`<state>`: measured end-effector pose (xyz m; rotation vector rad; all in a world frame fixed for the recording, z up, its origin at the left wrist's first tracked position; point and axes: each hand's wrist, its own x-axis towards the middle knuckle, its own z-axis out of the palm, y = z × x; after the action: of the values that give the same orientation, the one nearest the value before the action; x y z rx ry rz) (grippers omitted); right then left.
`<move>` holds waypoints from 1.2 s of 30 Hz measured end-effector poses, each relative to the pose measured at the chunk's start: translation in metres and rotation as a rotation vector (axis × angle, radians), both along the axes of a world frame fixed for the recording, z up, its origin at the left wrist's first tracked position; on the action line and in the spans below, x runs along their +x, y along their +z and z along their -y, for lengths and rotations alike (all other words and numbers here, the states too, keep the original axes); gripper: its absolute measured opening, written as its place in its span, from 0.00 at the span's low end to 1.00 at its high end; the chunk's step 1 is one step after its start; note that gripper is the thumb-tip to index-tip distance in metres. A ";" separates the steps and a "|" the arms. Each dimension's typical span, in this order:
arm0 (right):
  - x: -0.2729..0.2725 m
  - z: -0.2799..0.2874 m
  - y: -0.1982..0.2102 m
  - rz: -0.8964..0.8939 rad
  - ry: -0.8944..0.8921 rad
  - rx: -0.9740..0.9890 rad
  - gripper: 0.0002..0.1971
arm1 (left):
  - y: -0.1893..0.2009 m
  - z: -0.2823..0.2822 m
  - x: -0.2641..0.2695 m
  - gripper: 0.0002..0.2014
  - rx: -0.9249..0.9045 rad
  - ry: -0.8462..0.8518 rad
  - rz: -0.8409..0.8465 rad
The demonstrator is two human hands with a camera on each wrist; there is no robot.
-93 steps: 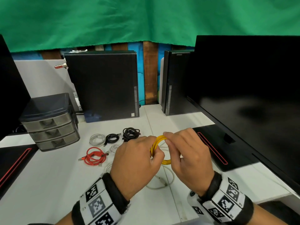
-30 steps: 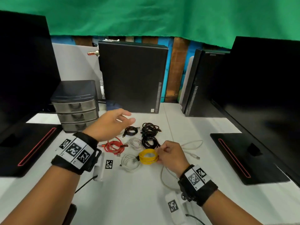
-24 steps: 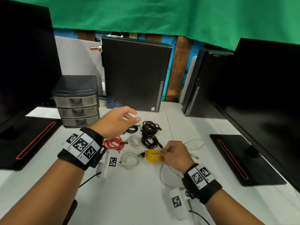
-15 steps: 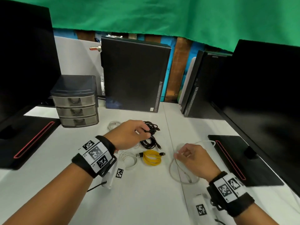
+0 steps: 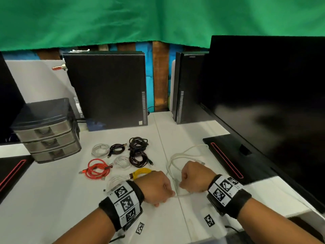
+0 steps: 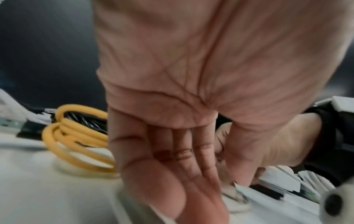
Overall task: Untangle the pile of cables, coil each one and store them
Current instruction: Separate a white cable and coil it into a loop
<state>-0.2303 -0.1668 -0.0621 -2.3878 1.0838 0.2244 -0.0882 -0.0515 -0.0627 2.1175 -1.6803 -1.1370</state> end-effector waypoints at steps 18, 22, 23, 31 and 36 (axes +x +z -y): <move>-0.043 -0.045 0.080 0.968 -0.070 0.055 0.16 | 0.051 0.025 -0.053 0.26 -0.538 0.545 -0.766; -0.032 -0.068 0.071 0.701 0.125 -0.226 0.31 | 0.062 -0.004 -0.036 0.24 -0.489 0.544 -0.963; -0.029 -0.072 0.069 0.666 0.148 -0.253 0.34 | 0.063 -0.007 -0.030 0.23 -0.472 0.552 -1.019; -0.017 -0.073 0.071 0.614 0.246 -0.593 0.30 | 0.074 -0.026 0.000 0.16 -0.453 0.437 -0.981; -0.022 -0.058 0.071 0.812 0.235 -0.344 0.18 | 0.084 -0.032 0.008 0.16 -0.433 0.359 -0.946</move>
<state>-0.2524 -0.1090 0.0093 -2.5003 0.4771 -0.8476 -0.0804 -0.0200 0.0208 1.2133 -0.9326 -1.2180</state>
